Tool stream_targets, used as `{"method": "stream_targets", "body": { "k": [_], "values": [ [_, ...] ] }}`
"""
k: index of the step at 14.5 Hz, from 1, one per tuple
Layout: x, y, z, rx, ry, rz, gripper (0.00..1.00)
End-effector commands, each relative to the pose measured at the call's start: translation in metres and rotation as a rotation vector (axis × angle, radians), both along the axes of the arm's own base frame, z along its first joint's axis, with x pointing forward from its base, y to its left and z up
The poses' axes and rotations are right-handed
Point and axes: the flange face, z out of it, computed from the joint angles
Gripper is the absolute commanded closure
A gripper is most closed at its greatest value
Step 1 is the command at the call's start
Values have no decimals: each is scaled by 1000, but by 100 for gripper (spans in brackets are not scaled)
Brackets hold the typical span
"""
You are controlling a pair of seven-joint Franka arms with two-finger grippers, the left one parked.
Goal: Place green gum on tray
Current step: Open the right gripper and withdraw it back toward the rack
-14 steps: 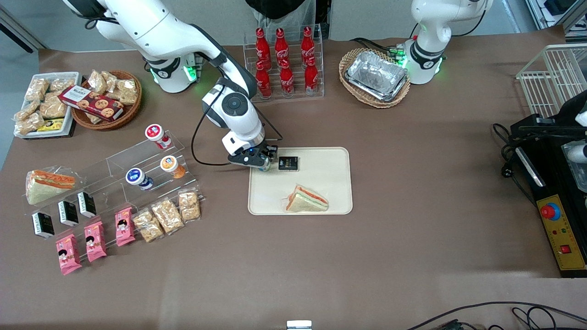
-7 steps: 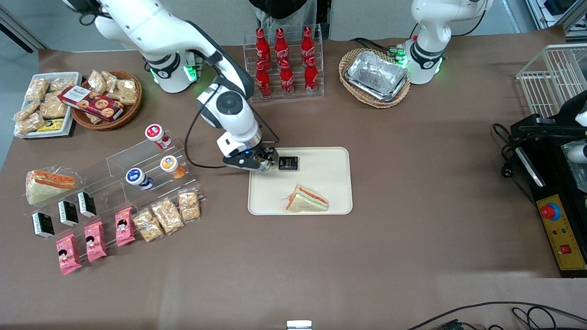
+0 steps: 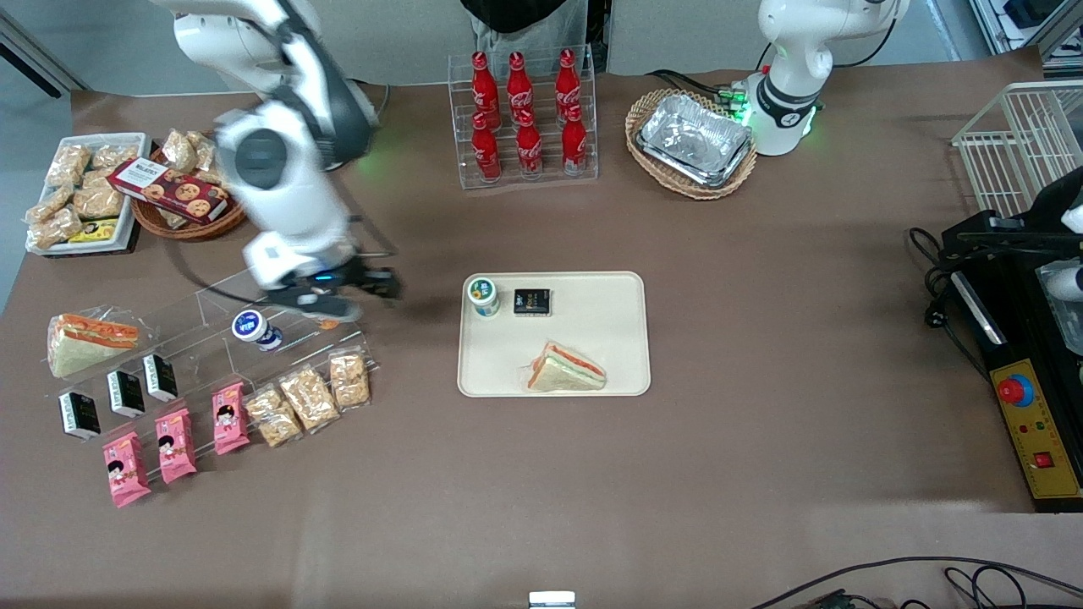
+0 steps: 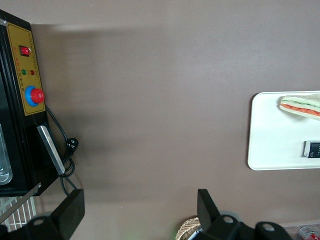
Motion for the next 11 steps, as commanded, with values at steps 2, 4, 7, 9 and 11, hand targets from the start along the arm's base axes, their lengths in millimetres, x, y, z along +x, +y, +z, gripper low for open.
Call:
{"method": "stream_targets", "body": {
  "k": [2, 4, 7, 9, 11],
  "values": [
    [44, -126, 78, 43, 90, 116, 0],
    [52, -177, 97, 49, 80, 115, 0],
    [48, -222, 120, 53, 103, 102, 0],
    [48, -245, 132, 54, 86, 68, 0],
    [45, -248, 132, 57, 110, 126, 0]
  ]
}}
